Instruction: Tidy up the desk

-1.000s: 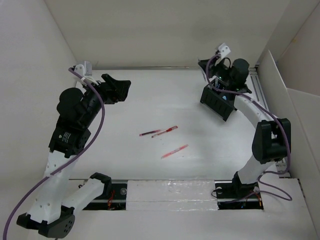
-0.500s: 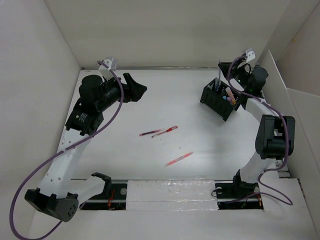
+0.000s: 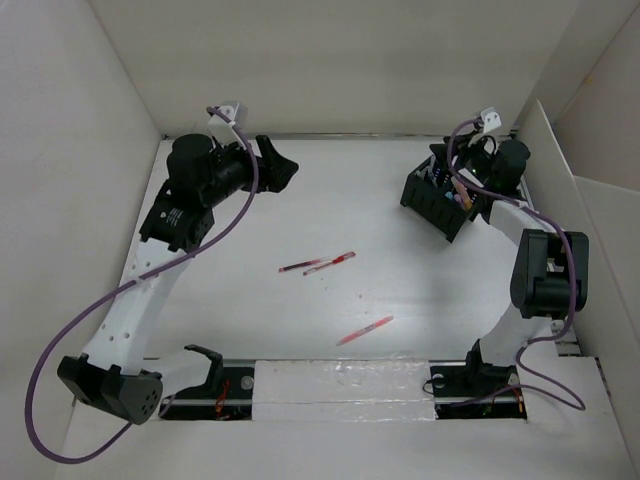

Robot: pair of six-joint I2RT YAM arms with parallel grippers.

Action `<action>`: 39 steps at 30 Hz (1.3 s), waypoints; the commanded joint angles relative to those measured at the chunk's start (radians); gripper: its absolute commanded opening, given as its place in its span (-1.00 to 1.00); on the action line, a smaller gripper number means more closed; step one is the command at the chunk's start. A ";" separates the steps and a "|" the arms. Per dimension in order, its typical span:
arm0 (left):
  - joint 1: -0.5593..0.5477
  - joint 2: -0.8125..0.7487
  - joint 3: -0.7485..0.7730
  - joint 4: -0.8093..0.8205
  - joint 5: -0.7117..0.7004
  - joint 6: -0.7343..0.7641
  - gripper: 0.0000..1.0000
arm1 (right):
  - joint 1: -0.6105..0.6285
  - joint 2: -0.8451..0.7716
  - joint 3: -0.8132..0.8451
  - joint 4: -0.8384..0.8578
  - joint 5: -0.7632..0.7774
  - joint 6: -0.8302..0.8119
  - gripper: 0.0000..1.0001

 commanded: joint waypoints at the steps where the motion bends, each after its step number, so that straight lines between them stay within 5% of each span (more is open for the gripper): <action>1: -0.005 0.000 0.064 0.082 0.035 0.049 0.44 | -0.006 -0.049 0.004 -0.012 -0.003 -0.065 0.06; 4: -0.294 0.064 0.111 0.037 -0.324 0.211 0.48 | -0.006 -0.127 0.010 -0.133 -0.003 -0.158 0.06; 5: -0.485 0.095 0.146 0.010 -0.435 0.248 0.49 | 0.005 -0.152 0.008 -0.173 0.000 -0.191 0.01; 7: -0.621 0.170 0.177 -0.004 -0.636 0.291 0.50 | 0.028 -0.262 0.002 -0.360 0.028 -0.319 -0.31; 9: -0.672 0.172 0.156 0.032 -0.608 0.279 0.50 | 0.037 -0.339 -0.011 -0.522 0.084 -0.398 -0.65; 12: -0.681 0.110 0.055 0.059 -0.487 0.222 0.42 | 0.074 -0.491 -0.070 -0.642 0.221 -0.446 -0.85; 15: -0.718 0.037 -0.050 -0.018 -0.433 0.201 0.24 | 0.034 -0.580 -0.134 -0.650 0.201 -0.384 -0.85; 24: -1.075 0.158 -0.179 -0.173 -0.518 0.086 0.33 | -0.007 -0.603 -0.101 -0.644 0.067 -0.276 -0.41; 29: -1.096 0.160 -0.248 -0.150 -0.507 0.041 0.32 | 0.028 -0.638 -0.110 -0.675 0.054 -0.274 -0.42; 33: -1.096 0.116 -0.361 -0.078 -0.498 -0.014 0.32 | 0.063 -0.721 -0.176 -0.790 0.132 -0.326 -0.66; 39: -1.096 0.264 -0.286 0.011 -0.513 0.076 0.35 | 0.048 -0.839 -0.294 -0.899 0.152 -0.369 -0.70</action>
